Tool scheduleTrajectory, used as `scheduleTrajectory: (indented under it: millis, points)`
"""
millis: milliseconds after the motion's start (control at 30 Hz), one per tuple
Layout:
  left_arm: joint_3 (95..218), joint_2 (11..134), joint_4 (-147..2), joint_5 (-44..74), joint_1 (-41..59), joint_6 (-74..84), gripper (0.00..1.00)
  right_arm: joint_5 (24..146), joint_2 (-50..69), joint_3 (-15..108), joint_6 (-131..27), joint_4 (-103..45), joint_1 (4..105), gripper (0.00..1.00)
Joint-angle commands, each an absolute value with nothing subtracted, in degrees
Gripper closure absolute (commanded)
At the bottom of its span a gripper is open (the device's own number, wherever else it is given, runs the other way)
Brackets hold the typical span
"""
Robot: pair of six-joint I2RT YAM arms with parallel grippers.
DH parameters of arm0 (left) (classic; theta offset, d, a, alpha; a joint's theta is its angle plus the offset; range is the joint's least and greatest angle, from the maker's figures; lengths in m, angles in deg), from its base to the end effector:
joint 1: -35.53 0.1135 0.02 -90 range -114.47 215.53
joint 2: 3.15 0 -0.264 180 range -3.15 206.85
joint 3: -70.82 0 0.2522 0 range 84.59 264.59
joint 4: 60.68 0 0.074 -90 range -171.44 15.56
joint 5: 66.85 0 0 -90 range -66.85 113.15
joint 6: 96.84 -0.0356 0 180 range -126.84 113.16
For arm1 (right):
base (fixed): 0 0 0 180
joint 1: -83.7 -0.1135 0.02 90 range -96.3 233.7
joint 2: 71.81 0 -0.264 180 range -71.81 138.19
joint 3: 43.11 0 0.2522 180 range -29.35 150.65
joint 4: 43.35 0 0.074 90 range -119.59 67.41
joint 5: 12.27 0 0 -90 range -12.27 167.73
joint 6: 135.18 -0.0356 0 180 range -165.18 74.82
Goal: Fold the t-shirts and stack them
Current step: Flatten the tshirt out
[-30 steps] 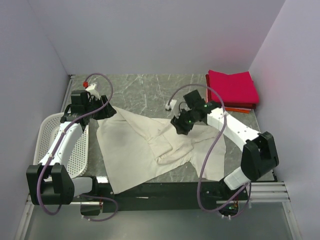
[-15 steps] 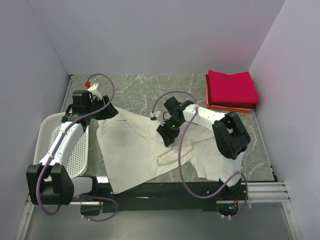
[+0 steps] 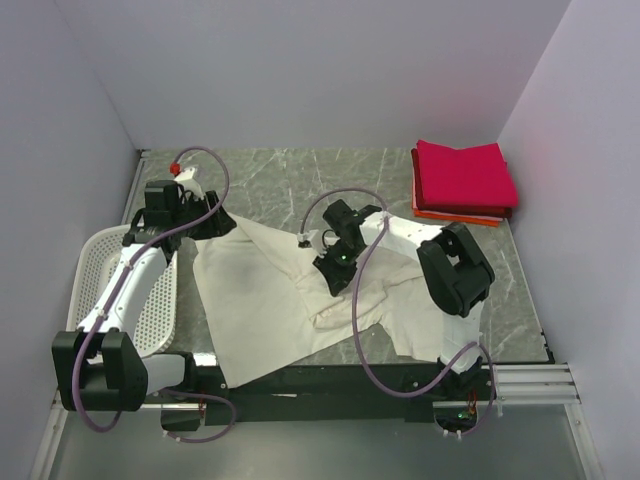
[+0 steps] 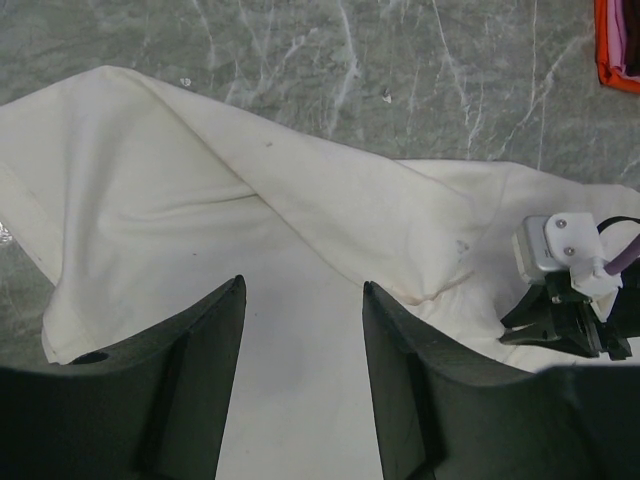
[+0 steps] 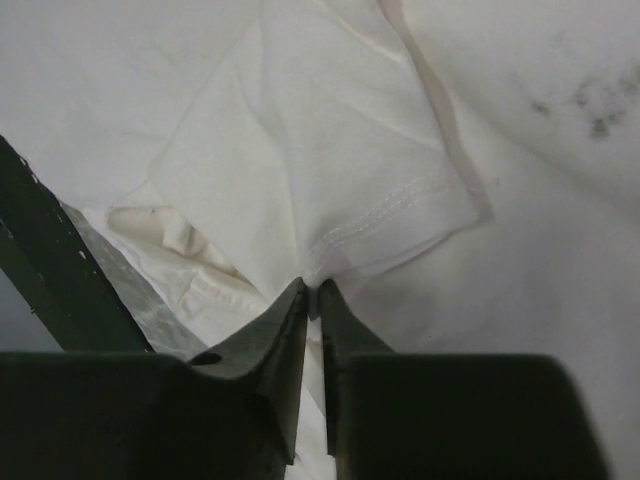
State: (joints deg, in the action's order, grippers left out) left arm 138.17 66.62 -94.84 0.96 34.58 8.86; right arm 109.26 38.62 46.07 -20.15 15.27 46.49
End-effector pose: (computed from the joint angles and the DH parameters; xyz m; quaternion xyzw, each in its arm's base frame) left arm 0.2663 -0.0179 0.2868 -0.0267 0.8804 -0.2340 0.4115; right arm 0.2799 0.2359 0.1668 -0.5160 0.8083 0.2781 0.0558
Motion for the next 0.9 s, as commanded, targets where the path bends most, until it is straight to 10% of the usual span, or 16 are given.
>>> scheduleTrajectory:
  millis: [0, 67, 400, 433, 467, 533, 867]
  points:
    - [137.8, 64.4, -92.8, 0.7, 34.5, 7.7, 0.44, 110.2, 38.0, 48.1, -20.2, 17.2, 45.9, 0.86]
    - [137.7, 64.2, -92.8, 0.9, 34.5, 7.7, 0.44, 108.9, 37.5, 50.0, -20.0, 18.6, 45.9, 1.00]
    - [136.3, 58.4, -90.7, 6.6, 34.5, 7.7, 0.44, 97.2, 49.2, 87.2, -20.1, 22.4, 38.8, 1.00]
    - [135.9, 56.6, -90.4, 7.7, 34.5, 7.7, 0.44, 96.0, 52.9, 89.9, -19.9, 23.1, 36.1, 0.94]
    - [135.6, 55.9, -90.0, 9.3, 34.5, 7.7, 0.44, 95.0, 54.3, 92.3, -20.0, 23.8, 35.1, 0.66]
    - [135.0, 53.6, -89.3, 10.8, 34.5, 7.6, 0.44, 93.9, 56.3, 95.9, -20.0, 24.7, 33.6, 0.54]
    - [134.2, 51.5, -87.7, 10.1, 34.5, 7.5, 0.43, 96.8, 38.8, 71.2, -21.4, 13.5, 42.3, 0.49]
